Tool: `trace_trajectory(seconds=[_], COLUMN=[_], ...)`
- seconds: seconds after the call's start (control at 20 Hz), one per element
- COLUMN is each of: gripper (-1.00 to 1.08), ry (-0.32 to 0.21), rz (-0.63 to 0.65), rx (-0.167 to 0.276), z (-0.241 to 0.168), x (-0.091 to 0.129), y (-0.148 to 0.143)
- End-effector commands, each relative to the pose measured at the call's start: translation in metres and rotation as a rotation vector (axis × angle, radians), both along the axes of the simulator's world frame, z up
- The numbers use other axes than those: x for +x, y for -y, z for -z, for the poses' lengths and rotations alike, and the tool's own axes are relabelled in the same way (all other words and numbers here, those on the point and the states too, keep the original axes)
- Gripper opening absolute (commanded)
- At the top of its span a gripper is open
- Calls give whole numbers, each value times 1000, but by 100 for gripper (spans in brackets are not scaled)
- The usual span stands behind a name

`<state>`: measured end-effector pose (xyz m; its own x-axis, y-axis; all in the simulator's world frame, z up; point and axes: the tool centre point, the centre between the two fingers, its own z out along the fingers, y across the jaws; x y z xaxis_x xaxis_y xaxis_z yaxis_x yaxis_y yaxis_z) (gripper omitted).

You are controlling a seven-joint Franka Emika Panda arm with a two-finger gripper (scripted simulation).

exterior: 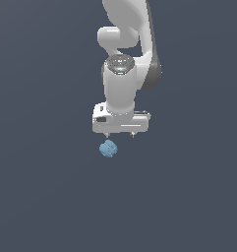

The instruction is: Pick up the object and move it to a goal position.

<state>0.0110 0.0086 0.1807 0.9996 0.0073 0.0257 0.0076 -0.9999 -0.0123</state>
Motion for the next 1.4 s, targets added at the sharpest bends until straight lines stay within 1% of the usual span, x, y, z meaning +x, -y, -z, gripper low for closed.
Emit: trace_trajectory(seconds=[0.0,0.15,0.45,0.75,1.05,1.35], gripper=[100,100,100,100,100,100], ry=[0,-3,-14,-14,-17,-22], rz=[0,-6,-43,-37,30,158], rx=[0,3,19,18,20,21], z=[0,-1,-5,-4,4,20], x=[0,-1,-7,-7,-7,-7], y=[0,-4,-23,-22,-17,-5])
